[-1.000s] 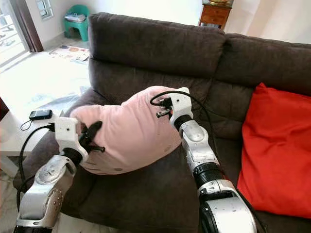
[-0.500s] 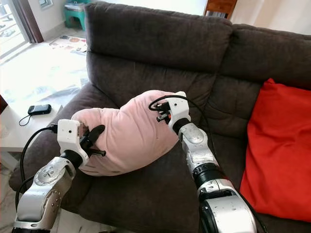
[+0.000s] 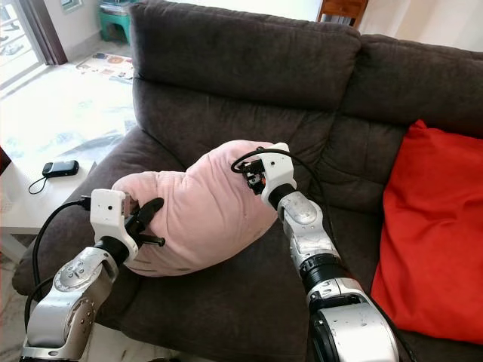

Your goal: Move the pillow to the sofa from floor

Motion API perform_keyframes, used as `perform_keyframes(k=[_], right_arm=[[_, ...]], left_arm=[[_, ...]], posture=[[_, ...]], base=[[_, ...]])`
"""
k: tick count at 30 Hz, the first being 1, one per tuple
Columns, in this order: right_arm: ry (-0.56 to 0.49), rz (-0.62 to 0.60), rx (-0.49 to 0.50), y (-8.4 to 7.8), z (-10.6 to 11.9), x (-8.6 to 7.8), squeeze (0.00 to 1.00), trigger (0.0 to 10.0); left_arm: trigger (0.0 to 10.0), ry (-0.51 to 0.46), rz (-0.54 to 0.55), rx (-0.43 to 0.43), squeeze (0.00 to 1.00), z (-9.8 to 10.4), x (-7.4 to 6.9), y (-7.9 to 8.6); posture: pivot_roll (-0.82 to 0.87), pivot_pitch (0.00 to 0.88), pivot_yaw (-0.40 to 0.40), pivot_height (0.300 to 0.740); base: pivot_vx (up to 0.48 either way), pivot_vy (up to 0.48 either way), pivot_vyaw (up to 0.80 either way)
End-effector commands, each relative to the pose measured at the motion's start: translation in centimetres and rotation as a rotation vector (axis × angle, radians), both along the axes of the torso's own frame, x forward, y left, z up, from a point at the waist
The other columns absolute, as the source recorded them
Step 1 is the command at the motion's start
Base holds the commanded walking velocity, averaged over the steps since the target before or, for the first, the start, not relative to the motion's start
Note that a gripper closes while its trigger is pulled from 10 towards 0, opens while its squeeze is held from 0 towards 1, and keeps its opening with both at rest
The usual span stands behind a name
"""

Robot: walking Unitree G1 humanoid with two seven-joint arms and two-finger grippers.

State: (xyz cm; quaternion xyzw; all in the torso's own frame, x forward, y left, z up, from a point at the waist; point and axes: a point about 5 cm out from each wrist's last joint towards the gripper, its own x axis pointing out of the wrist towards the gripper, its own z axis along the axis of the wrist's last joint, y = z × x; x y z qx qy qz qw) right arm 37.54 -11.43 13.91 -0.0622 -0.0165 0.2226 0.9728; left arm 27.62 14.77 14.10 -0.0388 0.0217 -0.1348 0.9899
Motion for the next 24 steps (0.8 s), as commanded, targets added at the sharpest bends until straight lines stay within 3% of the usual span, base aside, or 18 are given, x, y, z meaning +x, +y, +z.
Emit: perform_keyframes(k=[1, 18, 24], right_arm=[[-0.076, 0.079, 0.001, 1.8, 1.9, 0.3, 1.0, 10.0], [-0.076, 0.066, -0.009, 1.2, 1.9, 0.4, 1.0, 10.0], [-0.074, 0.055, -0.033, 0.7, 1.6, 0.4, 1.0, 10.0]], left_arm=[[10.0, -0.052, -0.125, -0.028, 0.0, 1.2, 0.0, -2.4], [10.0, -0.034, 0.017, -0.023, 0.0, 0.4, 0.5, -0.9], [10.0, -0.008, 0.115, -0.009, 0.0, -0.2, 0.7, 0.2]], posture=[[0.1, 0.059, -0.075, 0.74], [0.1, 0.064, -0.077, 0.74], [0.1, 0.053, -0.077, 0.74]], base=[[0.0, 0.0, 0.0], [0.0, 0.0, 0.0], [0.0, 0.0, 0.0]])
